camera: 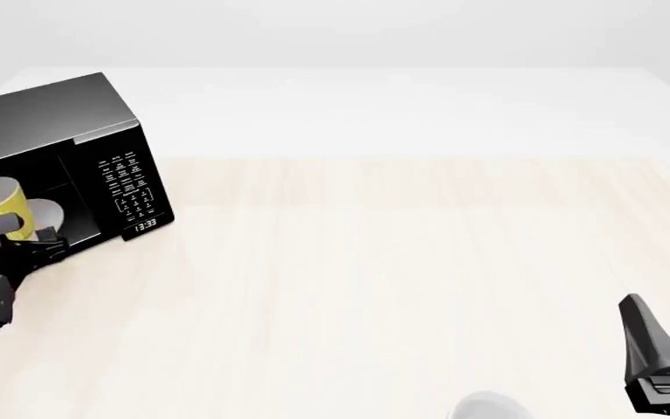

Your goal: Put the yellow and white mug in the microwave and close it.

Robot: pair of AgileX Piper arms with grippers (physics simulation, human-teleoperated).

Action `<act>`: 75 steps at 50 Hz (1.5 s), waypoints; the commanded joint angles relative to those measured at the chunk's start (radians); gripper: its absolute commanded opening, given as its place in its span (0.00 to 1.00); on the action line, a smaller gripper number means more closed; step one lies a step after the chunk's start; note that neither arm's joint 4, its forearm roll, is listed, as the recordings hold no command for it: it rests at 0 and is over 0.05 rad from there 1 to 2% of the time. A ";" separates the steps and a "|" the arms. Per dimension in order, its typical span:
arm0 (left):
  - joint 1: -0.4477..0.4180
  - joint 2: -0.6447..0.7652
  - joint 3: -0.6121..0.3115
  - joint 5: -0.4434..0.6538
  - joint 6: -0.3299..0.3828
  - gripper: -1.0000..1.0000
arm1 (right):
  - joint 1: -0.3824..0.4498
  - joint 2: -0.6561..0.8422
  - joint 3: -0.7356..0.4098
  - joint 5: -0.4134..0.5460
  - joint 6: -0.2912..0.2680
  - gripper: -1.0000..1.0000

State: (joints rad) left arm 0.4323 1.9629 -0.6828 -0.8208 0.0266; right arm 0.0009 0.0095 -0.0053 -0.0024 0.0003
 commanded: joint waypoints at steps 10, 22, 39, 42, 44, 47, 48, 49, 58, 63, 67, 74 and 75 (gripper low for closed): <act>-0.004 -0.020 0.011 0.006 -0.015 1.00 | 0.000 -0.002 0.001 0.000 0.000 1.00; 0.003 -0.072 0.092 -0.004 -0.003 1.00 | 0.000 -0.002 0.001 0.000 0.000 1.00; -0.024 -0.247 0.177 0.054 -0.012 1.00 | 0.000 -0.002 0.001 0.000 0.000 1.00; -0.029 -0.277 0.189 0.067 -0.016 1.00 | 0.000 -0.002 0.001 0.000 0.000 1.00; -0.036 -0.326 0.209 0.084 -0.020 1.00 | 0.000 -0.002 0.001 0.000 0.000 1.00; -0.034 -0.368 0.225 0.101 -0.016 1.00 | 0.000 -0.002 0.001 0.000 0.000 1.00; -0.032 -0.386 0.234 0.103 -0.007 1.00 | 0.000 -0.002 0.001 0.000 0.000 1.00; -0.035 -0.409 0.240 0.117 -0.010 1.00 | 0.000 -0.002 0.001 0.000 0.000 1.00; -0.038 -0.561 0.284 0.203 0.004 1.00 | 0.000 -0.002 0.001 0.000 0.000 1.00; -0.032 -0.664 0.316 0.276 0.030 1.00 | 0.000 -0.002 0.001 0.000 0.000 1.00; -0.040 -0.741 0.322 0.342 0.025 1.00 | 0.000 -0.002 0.001 0.000 0.000 1.00; -0.051 -0.867 0.331 0.441 0.023 1.00 | 0.000 -0.002 0.001 0.000 0.000 1.00; -0.053 -0.883 0.332 0.455 0.023 1.00 | 0.000 -0.002 0.001 0.001 0.000 1.00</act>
State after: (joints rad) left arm 0.3879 1.2665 -0.3758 -0.4998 0.0638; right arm 0.0008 0.0095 -0.0053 -0.0024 0.0002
